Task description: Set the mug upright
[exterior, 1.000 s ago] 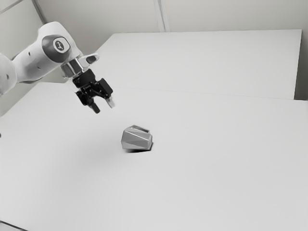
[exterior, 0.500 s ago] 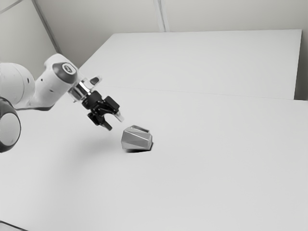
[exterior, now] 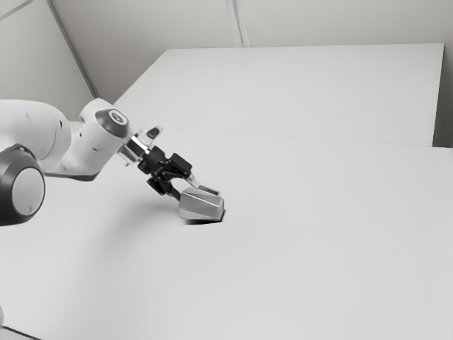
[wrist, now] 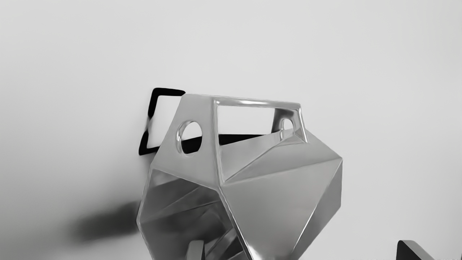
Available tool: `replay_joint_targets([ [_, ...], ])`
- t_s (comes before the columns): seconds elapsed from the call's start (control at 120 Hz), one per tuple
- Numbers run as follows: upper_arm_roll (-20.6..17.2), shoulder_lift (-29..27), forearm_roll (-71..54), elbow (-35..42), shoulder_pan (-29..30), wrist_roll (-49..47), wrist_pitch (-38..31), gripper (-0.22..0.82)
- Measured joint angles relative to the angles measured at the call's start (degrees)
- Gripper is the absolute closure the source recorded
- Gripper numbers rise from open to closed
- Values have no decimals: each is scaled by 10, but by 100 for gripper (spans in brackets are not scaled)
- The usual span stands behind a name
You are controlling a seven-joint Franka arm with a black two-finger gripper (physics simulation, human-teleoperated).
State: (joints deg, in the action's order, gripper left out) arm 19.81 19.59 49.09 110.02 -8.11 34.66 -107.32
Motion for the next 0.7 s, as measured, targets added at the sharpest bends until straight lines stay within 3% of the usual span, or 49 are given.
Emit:
replay_joint_targets([
  [0.233,-7,-14,29,33,-8,11,-11,12],
  [0.7,-31,-33,46,33,-22,10,-39,62],
])
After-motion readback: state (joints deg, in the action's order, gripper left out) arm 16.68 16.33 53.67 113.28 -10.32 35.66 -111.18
